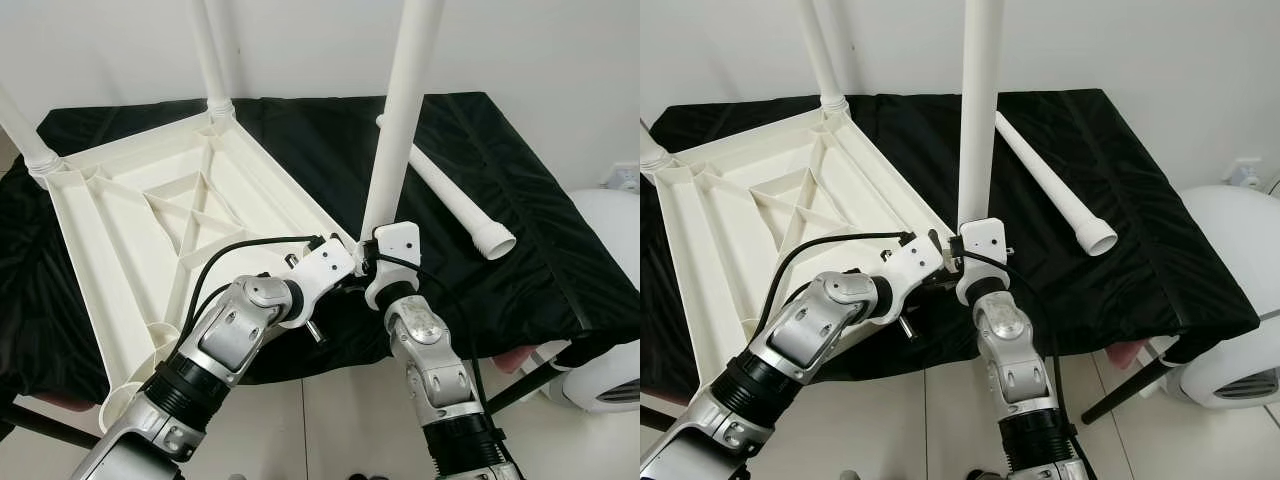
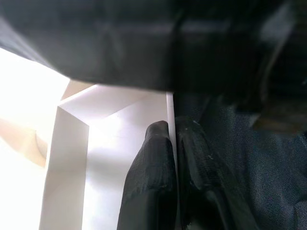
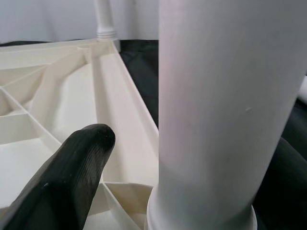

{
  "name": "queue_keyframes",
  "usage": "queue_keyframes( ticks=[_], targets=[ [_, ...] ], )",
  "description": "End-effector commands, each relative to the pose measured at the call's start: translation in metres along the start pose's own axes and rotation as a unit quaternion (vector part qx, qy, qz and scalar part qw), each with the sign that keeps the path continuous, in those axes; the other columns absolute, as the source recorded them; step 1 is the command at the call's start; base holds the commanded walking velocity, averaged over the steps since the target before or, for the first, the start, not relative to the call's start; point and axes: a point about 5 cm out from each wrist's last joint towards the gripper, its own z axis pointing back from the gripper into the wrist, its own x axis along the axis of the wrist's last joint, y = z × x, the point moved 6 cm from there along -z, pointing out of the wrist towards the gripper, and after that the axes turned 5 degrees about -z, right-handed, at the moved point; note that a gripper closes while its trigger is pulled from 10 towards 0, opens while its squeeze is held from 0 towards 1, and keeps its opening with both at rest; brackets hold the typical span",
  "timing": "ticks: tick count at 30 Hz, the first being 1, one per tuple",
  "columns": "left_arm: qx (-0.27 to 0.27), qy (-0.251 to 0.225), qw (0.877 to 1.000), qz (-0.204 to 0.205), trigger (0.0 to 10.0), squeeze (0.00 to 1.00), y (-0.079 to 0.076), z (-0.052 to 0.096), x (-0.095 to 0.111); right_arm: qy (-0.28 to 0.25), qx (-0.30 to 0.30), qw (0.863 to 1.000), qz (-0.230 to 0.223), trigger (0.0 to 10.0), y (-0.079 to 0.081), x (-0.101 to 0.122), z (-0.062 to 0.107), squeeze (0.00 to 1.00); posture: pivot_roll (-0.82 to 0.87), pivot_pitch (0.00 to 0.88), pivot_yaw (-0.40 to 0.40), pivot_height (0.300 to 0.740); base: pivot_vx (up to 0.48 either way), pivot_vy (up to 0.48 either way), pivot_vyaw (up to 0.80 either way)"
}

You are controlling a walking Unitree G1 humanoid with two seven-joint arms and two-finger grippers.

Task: Building children table

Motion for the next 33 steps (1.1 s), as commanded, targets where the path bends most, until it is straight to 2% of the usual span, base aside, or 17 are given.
queue_keyframes(
  ticks=[1, 3, 4, 5, 12, 15, 16, 19, 26, 33],
  targets=[
    [-0.015, 0.002, 1.000, -0.014, 10.0, 0.00, -0.009, -0.005, -0.001, -0.012, 0.016, 1.000, -0.007, 10.0, -0.001, 0.006, -0.001, 1.00, -0.09, 0.101, 0.034, 0.740, 0.000, 0.000, 0.00],
    [-0.014, 0.004, 1.000, -0.012, 10.0, 0.00, -0.009, -0.005, -0.003, -0.011, 0.027, 1.000, -0.007, 10.0, -0.006, 0.006, 0.000, 1.00, -0.09, 0.106, 0.037, 0.740, 0.000, 0.000, 0.00],
    [-0.013, 0.007, 1.000, -0.012, 10.0, 0.00, -0.008, -0.005, -0.005, -0.011, 0.043, 0.999, -0.003, 10.0, -0.010, 0.008, 0.000, 0.60, -0.09, 0.109, 0.040, 0.740, 0.000, 0.000, 0.00],
    [-0.013, 0.009, 1.000, -0.012, 10.0, 0.00, -0.008, -0.005, -0.006, -0.010, 0.057, 0.998, -0.005, 10.0, -0.012, 0.009, 0.000, 0.00, -0.09, 0.109, 0.040, 0.740, 0.000, 0.000, 0.00],
    [-0.009, 0.013, 1.000, -0.012, 10.0, 0.00, -0.005, -0.004, -0.009, 0.005, 0.114, 0.993, -0.007, 10.0, -0.029, 0.009, 0.001, 0.00, -0.09, 0.117, 0.047, 0.740, 0.000, 0.000, 0.00],
    [-0.008, 0.014, 1.000, -0.011, 10.0, 0.00, -0.004, -0.004, -0.009, 0.015, 0.140, 0.990, -0.023, 10.0, -0.037, 0.006, 0.002, 0.00, -0.09, 0.119, 0.047, 0.740, 0.000, 0.000, 0.00],
    [-0.007, 0.014, 1.000, -0.011, 10.0, 0.00, -0.004, -0.004, -0.009, 0.030, 0.158, 0.987, -0.009, 10.0, -0.044, 0.002, 0.004, 0.00, -0.09, 0.120, 0.049, 0.740, 0.000, 0.000, 0.00],
    [-0.007, 0.014, 1.000, -0.011, 10.0, 0.00, -0.004, -0.004, -0.009, 0.031, 0.161, 0.986, -0.009, 10.0, -0.044, 0.001, 0.004, 0.00, -0.09, 0.119, 0.049, 0.740, 0.000, 0.000, 0.00],
    [-0.010, 0.017, 1.000, -0.010, 10.0, 0.00, -0.007, -0.006, -0.013, 0.070, 0.216, 0.974, -0.013, 10.0, -0.059, -0.007, 0.005, 0.00, -0.09, 0.119, 0.045, 0.740, 0.000, 0.000, 0.00],
    [-0.013, 0.021, 1.000, -0.011, 10.0, 0.00, -0.009, -0.007, -0.015, 0.075, 0.240, 0.968, -0.010, 10.0, -0.062, -0.006, 0.002, 0.00, -0.08, 0.119, 0.039, 0.740, 0.000, 0.000, 0.00]
  ],
)
